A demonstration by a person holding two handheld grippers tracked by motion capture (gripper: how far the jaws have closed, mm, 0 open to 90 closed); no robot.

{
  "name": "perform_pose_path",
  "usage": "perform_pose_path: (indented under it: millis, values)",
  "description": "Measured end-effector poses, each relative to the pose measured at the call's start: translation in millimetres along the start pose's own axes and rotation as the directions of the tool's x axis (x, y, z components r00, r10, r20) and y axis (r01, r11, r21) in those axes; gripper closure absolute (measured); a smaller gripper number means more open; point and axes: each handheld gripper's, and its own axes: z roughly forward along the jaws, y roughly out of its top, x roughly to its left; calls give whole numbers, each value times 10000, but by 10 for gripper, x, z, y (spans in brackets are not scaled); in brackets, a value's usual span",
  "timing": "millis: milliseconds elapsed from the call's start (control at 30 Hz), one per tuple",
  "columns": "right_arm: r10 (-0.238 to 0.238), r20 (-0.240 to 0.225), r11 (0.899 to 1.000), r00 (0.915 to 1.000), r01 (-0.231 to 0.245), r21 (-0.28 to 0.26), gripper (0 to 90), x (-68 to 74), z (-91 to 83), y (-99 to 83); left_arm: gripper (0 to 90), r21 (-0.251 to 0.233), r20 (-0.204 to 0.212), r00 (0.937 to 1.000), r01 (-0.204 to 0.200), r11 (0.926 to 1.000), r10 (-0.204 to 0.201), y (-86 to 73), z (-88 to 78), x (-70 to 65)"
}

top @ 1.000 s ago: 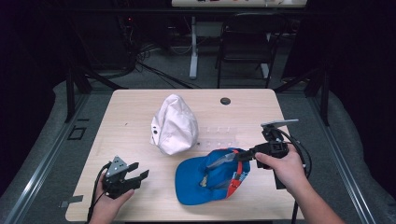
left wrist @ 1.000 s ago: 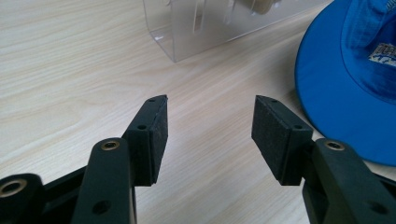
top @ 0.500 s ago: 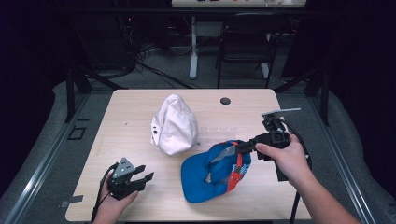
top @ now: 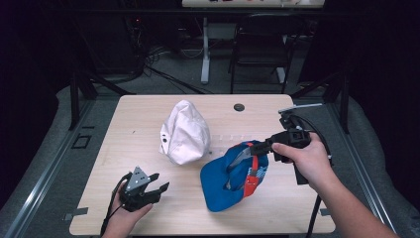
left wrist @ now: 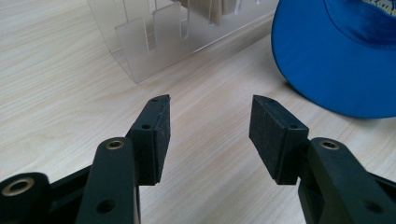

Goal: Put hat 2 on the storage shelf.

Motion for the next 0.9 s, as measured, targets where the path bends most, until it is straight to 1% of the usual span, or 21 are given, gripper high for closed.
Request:
perform_pose_path:
  millis: [67,133,233,300,333,433,567,600,633,700,733,833,900]
  values:
    - [-7,-13,10000,10000,7,-2,779,30,-28,10,487,-56,-20,10000,-73,10000,73,9,0,-6]
    - [2,-39,10000,10000,-2,8,779,56,-61,23,486,-84,-27,10000,-9,10000,9,18,5,-17]
    - [34,-21,10000,10000,-34,-18,779,85,-113,45,484,17,81,9999,-87,10000,87,34,12,-30]
    - [80,-21,9999,10000,-80,-91,779,100,-147,60,484,9,102,9999,-118,9999,118,46,23,-52]
    - [33,-40,9999,10000,-33,-119,779,100,-158,65,484,-10,133,9998,-167,9999,167,58,26,-68]
    - [127,-1,9997,9999,-127,-212,779,110,-208,81,486,-44,161,9994,-302,9995,303,90,34,-115]
    - [210,73,9992,9998,-208,-334,779,100,-290,94,490,-185,333,9980,-535,9984,541,167,63,-218]
    - [247,60,9987,9997,-244,-447,779,99,-306,96,490,-178,389,9976,-562,9983,569,182,68,-237]
    - [205,57,9989,9998,-202,-417,779,94,-326,98,490,-212,444,9971,-602,9980,611,202,78,-263]
    - [292,18,9982,9996,-291,-522,779,102,-374,102,490,-287,529,9960,-712,9970,726,243,104,-321]
    - [249,24,9980,9997,-247,-580,779,101,-389,104,490,-320,568,9952,-774,9965,792,264,119,-352]
    - [317,79,9970,9995,-311,-711,779,122,-458,124,488,-365,691,9931,-920,9951,944,330,171,-439]
    - [342,6,9959,9994,-341,-836,779,132,-509,150,487,-445,762,9919,-984,9941,1016,376,202,-491]
